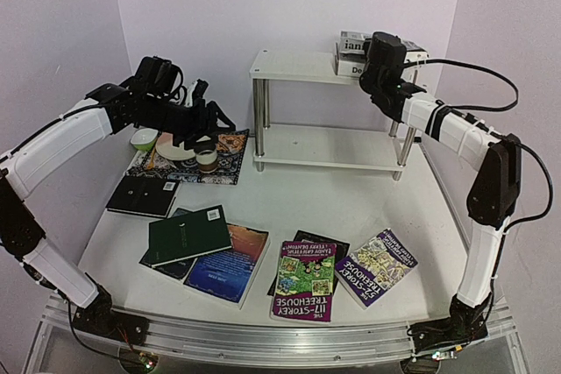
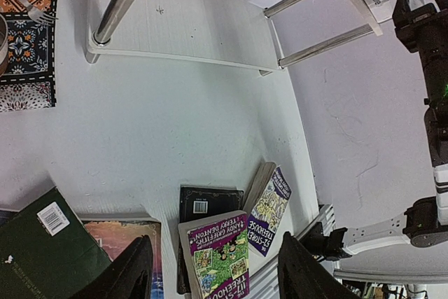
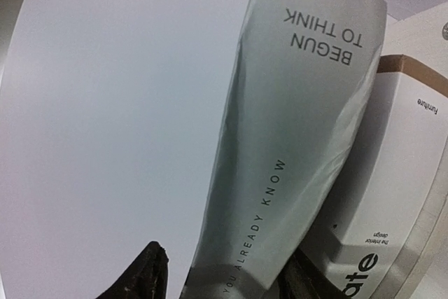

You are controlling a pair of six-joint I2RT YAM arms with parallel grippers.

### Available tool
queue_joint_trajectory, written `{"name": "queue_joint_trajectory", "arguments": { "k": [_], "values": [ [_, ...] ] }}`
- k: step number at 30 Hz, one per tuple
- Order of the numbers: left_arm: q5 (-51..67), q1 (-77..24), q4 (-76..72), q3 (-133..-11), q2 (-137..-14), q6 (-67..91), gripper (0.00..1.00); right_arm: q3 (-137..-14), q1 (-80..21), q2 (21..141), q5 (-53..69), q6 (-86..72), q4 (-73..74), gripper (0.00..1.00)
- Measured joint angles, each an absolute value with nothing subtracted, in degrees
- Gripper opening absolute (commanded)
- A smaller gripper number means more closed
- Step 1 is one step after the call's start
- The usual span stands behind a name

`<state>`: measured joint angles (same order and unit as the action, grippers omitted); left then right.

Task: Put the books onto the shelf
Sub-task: Place the book on the book pile on the shelf, then adjust the book at the book pile on the shelf.

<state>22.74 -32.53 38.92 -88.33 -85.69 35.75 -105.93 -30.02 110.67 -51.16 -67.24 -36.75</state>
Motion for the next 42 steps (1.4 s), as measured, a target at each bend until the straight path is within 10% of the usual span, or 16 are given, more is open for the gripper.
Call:
{"name": "queue_joint_trajectory", "arguments": {
  "k": [27, 42],
  "values": [
    [23.8, -32.5, 38.3, -88.3, -86.6, 34.4, 0.61, -102.6, -30.0, 104.6, -46.3, -75.1, -21.8, 0.98],
    [23.8, -32.5, 37.6, -86.2, -86.5, 34.2, 0.61, -93.6, -30.0, 98.4, -41.0, -67.7, -22.2, 0.98]
  ]
}}
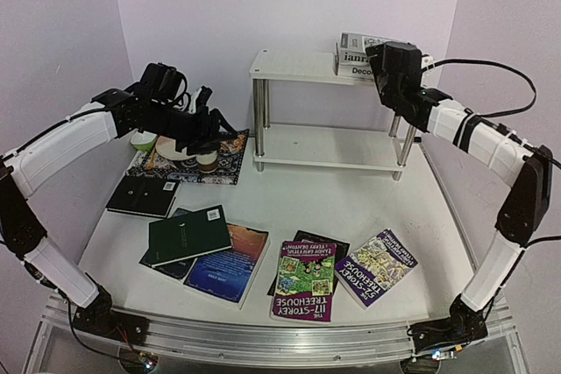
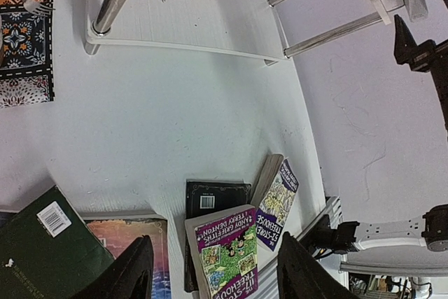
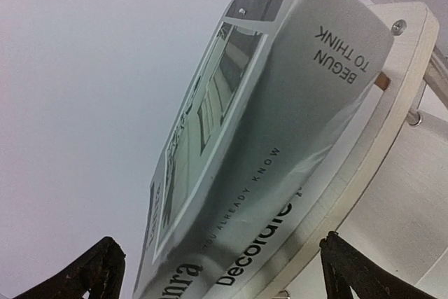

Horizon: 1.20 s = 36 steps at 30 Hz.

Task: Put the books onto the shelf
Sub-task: Adjust the book at the book pile on the shelf.

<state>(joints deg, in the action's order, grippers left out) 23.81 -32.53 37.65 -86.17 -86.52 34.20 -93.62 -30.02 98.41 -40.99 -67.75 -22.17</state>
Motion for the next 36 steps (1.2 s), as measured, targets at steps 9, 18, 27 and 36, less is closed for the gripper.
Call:
{"name": "queue_joint_trajectory", "arguments": {
  "k": [9, 18, 27, 36],
  "values": [
    [23.8, -32.5, 37.4, -85.7, -86.1, 33.8, 0.61, -79.3, -30.0, 86.0, -36.0, -57.3, -23.1, 0.98],
    [23.8, -32.5, 37.4, -85.4, -86.0, 32.8, 0.61, -78.0, -29.9, 80.4, -26.1, -28.1, -20.7, 0.98],
    [23.9, -32.5, 36.8, -85.4, -86.0, 32.9, 0.61, -81.9, -29.9, 82.9, -26.0, -9.6, -15.6, 0.66],
    [24.0, -32.5, 36.3, -85.4, -86.0, 33.0, 0.61, -85.6, -29.9, 86.3, -26.3, -5.7, -13.8, 0.26]
  ]
}}
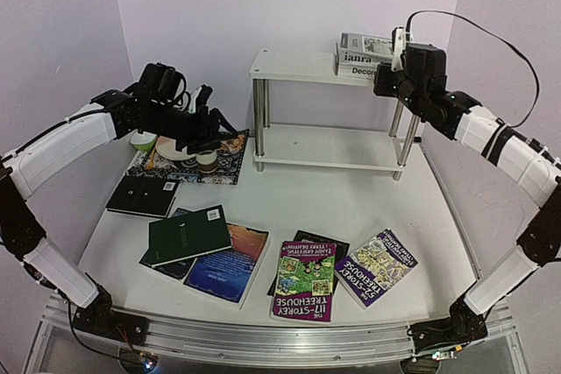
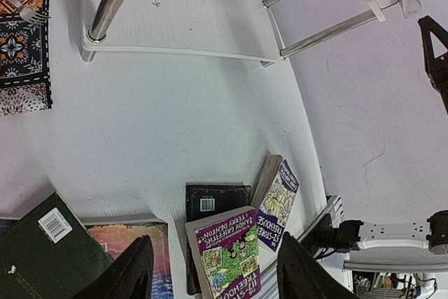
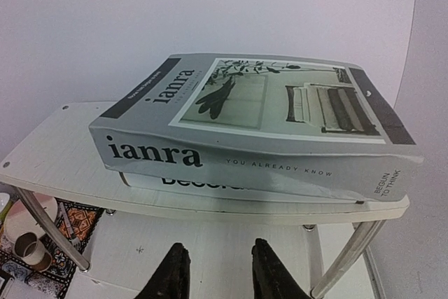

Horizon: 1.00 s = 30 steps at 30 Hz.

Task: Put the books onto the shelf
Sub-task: Adjust the book at the book pile on the shelf.

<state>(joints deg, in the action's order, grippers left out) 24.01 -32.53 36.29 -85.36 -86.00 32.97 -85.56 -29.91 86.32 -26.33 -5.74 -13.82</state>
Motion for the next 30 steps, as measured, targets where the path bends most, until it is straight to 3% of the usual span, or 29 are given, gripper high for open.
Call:
{"name": "queue_joint_trajectory", "arguments": {
  "k": [7, 30],
  "values": [
    [24.0, -32.5, 35.9, -85.4, -86.0, 33.0, 0.61, -88.4, -29.7, 89.9, -27.0, -5.2, -13.1, 0.00],
    [24.2, -31.8, 35.9, -85.5, -87.5, 32.9, 0.61, -96.4, -25.0, 96.8, -25.0, -7.7, -11.7, 0.00]
  ]
}}
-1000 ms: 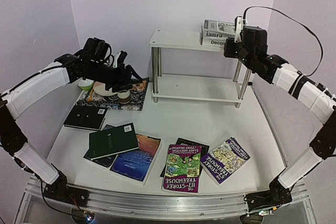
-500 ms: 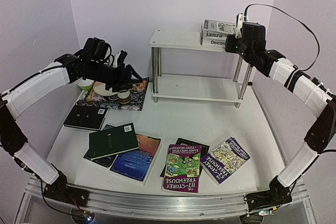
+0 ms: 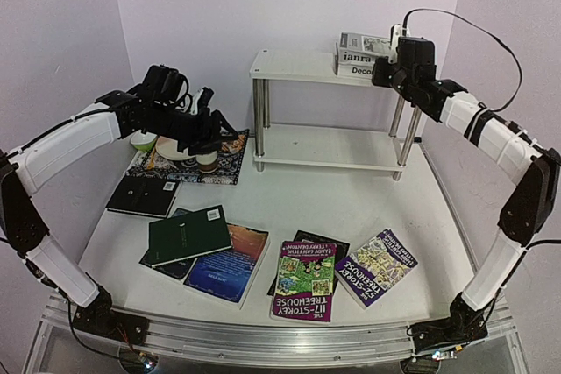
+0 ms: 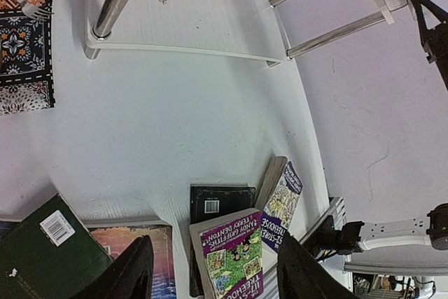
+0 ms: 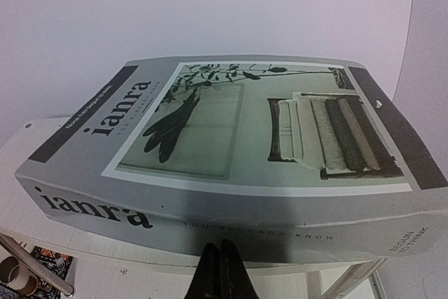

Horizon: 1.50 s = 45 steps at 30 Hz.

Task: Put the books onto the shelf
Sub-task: Adjust the book at the book pile on the shelf.

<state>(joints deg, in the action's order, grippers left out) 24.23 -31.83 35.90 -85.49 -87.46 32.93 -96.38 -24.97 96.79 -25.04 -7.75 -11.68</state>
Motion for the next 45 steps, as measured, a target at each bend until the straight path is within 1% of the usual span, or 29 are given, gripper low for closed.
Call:
{"name": "queue_joint_trajectory", "arguments": {
  "k": [26, 33, 35, 36, 37, 38, 39, 40, 41, 43, 44, 45],
  "values": [
    [27.4, -28.1, 35.9, -86.9, -90.3, 32.7, 0.61, -101.0, -23.7, 101.3, -24.6, -10.3, -11.3, 0.00],
    [27.5, -27.7, 35.9, -86.9, -90.3, 32.5, 0.61, -101.1, -23.6, 101.3, -23.9, -11.1, -11.1, 0.12],
    [27.5, -27.7, 35.9, -86.9, -90.3, 32.5, 0.62, -100.2, -23.6, 100.6, -22.9, -11.0, -11.1, 0.17],
    [27.5, -27.7, 35.9, -86.9, -90.3, 32.5, 0.64, -99.2, -23.6, 99.9, -22.3, -11.0, -10.8, 0.22],
    [27.5, -27.7, 35.9, -86.9, -90.3, 32.4, 0.68, -98.3, -23.6, 99.1, -21.6, -11.1, -10.3, 0.26],
    [27.5, -27.7, 35.8, -86.8, -90.2, 32.4, 0.73, -97.0, -23.6, 97.9, -20.9, -11.1, -9.8, 0.29],
    [27.4, -27.7, 35.7, -86.4, -90.0, 32.2, 0.83, -95.2, -23.6, 96.1, -20.0, -11.0, -8.8, 0.33],
    [27.3, -27.7, 35.7, -86.0, -89.6, 32.1, 0.95, -94.0, -23.6, 94.7, -19.4, -11.3, -8.0, 0.39],
    [27.0, -27.7, 35.7, -85.2, -89.1, 32.1, 0.99, -92.6, -23.6, 92.8, -18.7, -11.5, -6.9, 0.50],
    [26.0, -27.7, 36.0, -83.4, -87.7, 32.4, 1.00, -89.5, -23.6, 88.9, -17.2, -12.1, -5.3, 0.77],
    [25.2, -27.7, 36.2, -82.7, -86.9, 32.8, 1.00, -88.1, -23.6, 87.2, -16.4, -12.7, -4.7, 0.89],
    [23.7, -27.7, 36.6, -81.6, -85.7, 33.3, 1.00, -86.0, -23.6, 84.8, -15.3, -12.9, -4.1, 0.97]
  ]
}}
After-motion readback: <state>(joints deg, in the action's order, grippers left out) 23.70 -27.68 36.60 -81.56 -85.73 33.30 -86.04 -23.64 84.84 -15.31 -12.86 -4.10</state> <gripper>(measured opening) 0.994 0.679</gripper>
